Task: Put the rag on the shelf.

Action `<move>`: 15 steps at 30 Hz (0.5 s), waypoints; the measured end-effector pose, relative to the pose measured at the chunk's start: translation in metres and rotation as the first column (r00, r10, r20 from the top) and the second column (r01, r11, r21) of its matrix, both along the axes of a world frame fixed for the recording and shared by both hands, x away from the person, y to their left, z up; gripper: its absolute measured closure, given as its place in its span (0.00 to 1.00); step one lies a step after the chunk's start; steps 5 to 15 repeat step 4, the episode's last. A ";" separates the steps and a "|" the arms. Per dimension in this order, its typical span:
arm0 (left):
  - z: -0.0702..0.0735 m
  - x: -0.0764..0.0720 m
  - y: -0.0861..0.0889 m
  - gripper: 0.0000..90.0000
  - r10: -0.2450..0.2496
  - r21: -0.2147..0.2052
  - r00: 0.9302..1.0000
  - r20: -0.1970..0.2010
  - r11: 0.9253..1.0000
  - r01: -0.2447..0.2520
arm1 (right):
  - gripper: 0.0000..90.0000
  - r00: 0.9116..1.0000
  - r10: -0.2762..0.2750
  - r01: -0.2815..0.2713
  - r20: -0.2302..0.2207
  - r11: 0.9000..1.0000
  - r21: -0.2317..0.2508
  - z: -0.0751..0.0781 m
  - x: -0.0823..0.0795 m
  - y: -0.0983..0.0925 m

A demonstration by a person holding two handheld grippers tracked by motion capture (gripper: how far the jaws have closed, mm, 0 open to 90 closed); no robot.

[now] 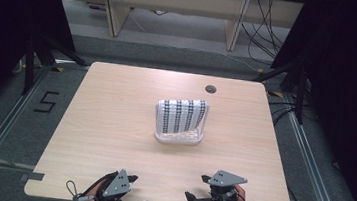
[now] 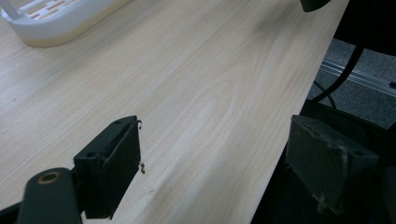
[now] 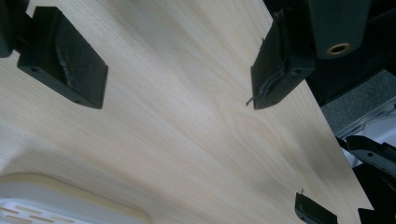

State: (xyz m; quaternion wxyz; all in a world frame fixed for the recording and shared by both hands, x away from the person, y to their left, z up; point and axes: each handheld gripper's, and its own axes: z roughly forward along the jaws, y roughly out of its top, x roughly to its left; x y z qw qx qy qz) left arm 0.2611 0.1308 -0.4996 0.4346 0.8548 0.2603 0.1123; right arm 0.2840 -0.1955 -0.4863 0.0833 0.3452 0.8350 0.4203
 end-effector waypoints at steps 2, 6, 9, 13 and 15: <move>-0.001 -0.001 -0.001 0.19 0.010 -0.022 1.000 -0.010 1.000 -0.010 | 0.22 1.000 0.007 -0.007 0.002 1.000 0.000 0.000 0.001 0.000; -0.001 0.002 0.001 0.19 -0.010 0.003 1.000 0.012 1.000 0.010 | 0.22 1.000 0.009 -0.009 -0.002 1.000 0.003 -0.001 0.001 0.000; -0.001 0.002 0.001 0.19 -0.010 0.003 1.000 0.012 1.000 0.010 | 0.22 1.000 0.009 -0.009 -0.002 1.000 0.003 -0.001 0.001 0.000; -0.001 0.002 0.001 0.19 -0.010 0.003 1.000 0.012 1.000 0.010 | 0.22 1.000 0.009 -0.009 -0.002 1.000 0.003 -0.001 0.001 0.000; -0.001 0.002 0.001 0.19 -0.010 0.003 1.000 0.012 1.000 0.010 | 0.22 1.000 0.009 -0.009 -0.002 1.000 0.003 -0.001 0.001 0.000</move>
